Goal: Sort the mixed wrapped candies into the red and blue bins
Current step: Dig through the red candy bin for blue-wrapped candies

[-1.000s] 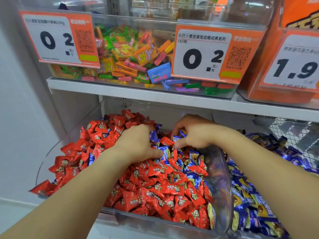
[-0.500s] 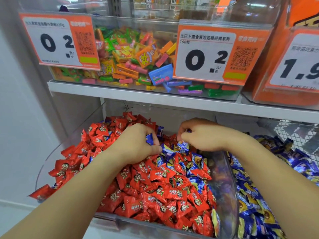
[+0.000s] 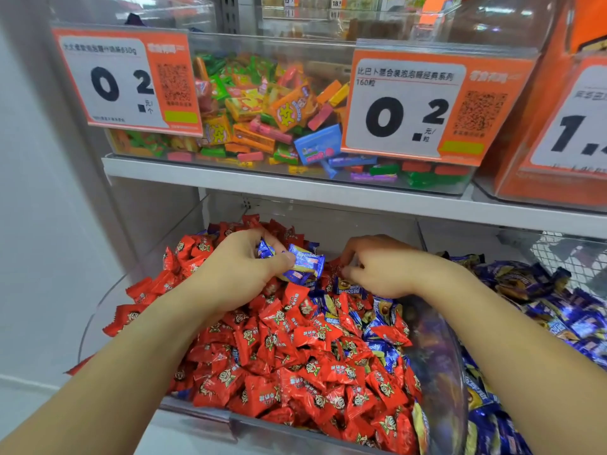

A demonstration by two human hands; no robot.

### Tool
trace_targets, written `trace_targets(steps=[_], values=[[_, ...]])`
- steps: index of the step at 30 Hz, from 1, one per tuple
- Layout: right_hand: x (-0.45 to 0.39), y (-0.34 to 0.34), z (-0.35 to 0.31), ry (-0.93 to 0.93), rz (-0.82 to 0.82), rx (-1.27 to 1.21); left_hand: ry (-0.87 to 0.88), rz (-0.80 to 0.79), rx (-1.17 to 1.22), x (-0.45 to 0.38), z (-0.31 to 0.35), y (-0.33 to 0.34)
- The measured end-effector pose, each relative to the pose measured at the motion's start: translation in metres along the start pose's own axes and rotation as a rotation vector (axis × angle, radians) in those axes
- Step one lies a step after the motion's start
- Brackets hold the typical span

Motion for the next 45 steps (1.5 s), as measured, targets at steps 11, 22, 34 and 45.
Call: trace_targets(steps=[11,22,34,45], values=[[0.004,0.003,0.001,0.050,-0.039,0.064,0.084,0.033,-0.029,0.020,0.012,0.000],[0.040,-0.014,-0.019,0.055,0.436,-1.164,0.013,0.033,0.160,0.028,0.015,0.015],[0.176,-0.014,0.011,0.115,0.747,-1.222,0.315,-0.042,0.013,0.094,0.092,0.130],[0.207,-0.005,0.092,0.191,0.541,-0.173,0.536,0.034,-0.481,0.078,0.092,0.173]])
Point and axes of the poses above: each hand's wrist, its own x-axis away from the middle knuckle, its own y-axis out of the palm, z = x × y, the point moved 9 cm from there along -x, towards the middle knuckle, and after that the axes turned 15 degrees about -y, right-handed, at the moved point
